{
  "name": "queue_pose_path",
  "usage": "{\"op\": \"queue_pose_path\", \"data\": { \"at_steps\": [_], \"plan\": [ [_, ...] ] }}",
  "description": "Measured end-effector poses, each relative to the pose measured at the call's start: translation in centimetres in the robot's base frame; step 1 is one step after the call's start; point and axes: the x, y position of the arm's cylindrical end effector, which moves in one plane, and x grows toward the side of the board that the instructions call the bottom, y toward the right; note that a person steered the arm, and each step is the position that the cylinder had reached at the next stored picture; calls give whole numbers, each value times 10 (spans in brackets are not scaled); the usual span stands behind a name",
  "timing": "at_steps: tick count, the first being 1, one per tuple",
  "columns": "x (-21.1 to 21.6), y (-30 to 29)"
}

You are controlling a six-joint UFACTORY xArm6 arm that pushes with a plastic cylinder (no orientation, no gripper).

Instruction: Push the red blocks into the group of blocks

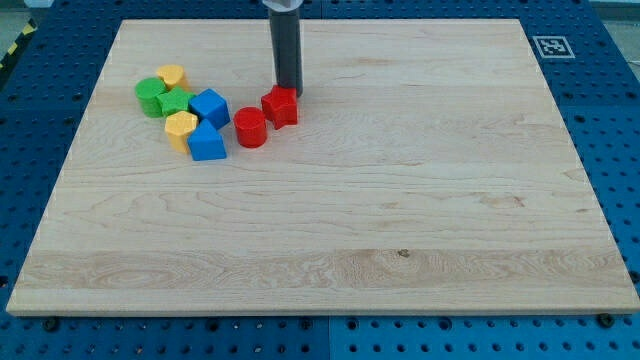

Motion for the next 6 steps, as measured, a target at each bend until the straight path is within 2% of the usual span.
{"op": "queue_pose_path", "data": {
  "at_steps": [1,2,6],
  "plan": [
    [9,40],
    [22,46],
    [23,-19]
  ]
}}
